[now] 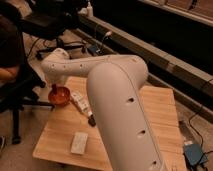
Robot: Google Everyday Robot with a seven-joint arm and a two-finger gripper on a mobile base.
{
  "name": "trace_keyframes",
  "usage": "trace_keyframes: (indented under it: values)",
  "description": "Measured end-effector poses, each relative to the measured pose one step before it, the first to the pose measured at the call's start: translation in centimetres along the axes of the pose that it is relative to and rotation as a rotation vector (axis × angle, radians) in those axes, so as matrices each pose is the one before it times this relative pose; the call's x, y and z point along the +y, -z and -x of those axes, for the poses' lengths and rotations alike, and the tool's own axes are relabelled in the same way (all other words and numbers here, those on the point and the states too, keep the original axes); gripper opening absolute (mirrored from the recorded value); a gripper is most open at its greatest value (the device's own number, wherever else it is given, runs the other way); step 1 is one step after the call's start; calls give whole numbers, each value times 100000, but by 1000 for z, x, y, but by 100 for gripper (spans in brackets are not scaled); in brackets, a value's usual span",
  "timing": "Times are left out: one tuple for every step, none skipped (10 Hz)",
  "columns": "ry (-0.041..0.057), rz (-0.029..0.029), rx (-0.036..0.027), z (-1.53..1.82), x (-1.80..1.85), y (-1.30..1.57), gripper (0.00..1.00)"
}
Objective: Place the pepper in the ceramic bowl
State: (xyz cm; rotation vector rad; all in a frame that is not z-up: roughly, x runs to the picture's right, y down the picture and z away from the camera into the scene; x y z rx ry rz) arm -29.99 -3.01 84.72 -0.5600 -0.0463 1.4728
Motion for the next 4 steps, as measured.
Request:
trace_keyframes:
  values:
    - [-151, 0, -88, 78, 15, -116, 80]
    - [-1, 106, 49, -19, 77, 3, 80]
    - [21, -43, -64, 27, -25, 9, 80]
    - [17, -52, -33, 9, -38, -4, 80]
